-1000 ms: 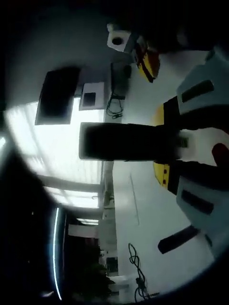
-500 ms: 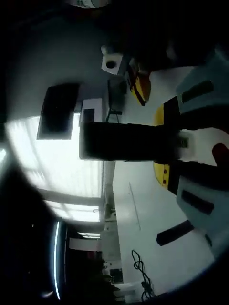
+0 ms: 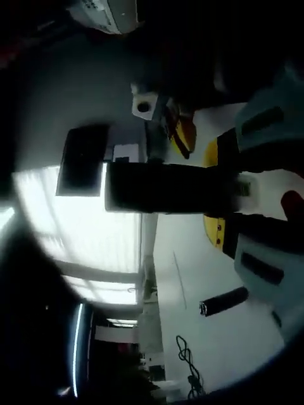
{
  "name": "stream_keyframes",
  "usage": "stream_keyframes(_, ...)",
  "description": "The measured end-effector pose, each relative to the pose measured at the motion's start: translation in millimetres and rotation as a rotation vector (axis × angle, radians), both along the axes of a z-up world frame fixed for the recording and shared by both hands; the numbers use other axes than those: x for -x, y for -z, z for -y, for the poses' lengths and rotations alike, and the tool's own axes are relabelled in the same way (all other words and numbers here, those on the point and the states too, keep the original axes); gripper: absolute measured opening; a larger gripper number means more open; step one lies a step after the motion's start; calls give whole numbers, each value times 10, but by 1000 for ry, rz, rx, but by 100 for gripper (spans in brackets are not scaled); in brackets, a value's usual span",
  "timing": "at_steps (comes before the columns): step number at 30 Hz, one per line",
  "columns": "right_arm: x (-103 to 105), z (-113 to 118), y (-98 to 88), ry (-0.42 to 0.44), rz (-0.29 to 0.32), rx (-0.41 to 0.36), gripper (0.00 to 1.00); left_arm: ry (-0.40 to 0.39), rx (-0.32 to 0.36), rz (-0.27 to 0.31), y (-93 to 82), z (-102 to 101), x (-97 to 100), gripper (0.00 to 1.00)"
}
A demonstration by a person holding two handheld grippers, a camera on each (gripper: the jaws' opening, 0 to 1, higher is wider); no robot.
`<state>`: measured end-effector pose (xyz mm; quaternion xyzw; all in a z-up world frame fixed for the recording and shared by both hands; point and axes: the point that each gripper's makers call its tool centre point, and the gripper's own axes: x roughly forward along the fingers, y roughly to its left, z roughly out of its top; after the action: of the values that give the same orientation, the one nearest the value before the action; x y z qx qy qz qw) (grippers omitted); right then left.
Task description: Pick up cosmetic bottle twist off cap place on table pick up cap screw tight cap place on table
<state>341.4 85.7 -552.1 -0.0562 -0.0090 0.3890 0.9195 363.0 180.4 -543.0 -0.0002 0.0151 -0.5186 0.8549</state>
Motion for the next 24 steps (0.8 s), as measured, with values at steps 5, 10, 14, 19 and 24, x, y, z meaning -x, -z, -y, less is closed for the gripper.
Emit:
stream_keyframes(5, 12, -122, 26, -34, -3, 16, 4, 29, 5, -15, 78, -61, 56, 14)
stream_keyframes(10, 14, -224, 45, -63, -6, 28, 4, 97, 12, -6, 109, -76, 139, 14)
stream_keyframes(14, 16, -276, 49, -74, -9, 38, 4, 117, 34, -7, 120, -109, 144, 14)
stream_keyframes(19, 63, -382, 49, -121, -13, 46, 4, 157, 16, 2, 162, -164, 186, 14)
stream_keyframes(24, 94, -483, 81, -171, -27, 46, 4, 225, 23, 12, 90, -136, 326, 14)
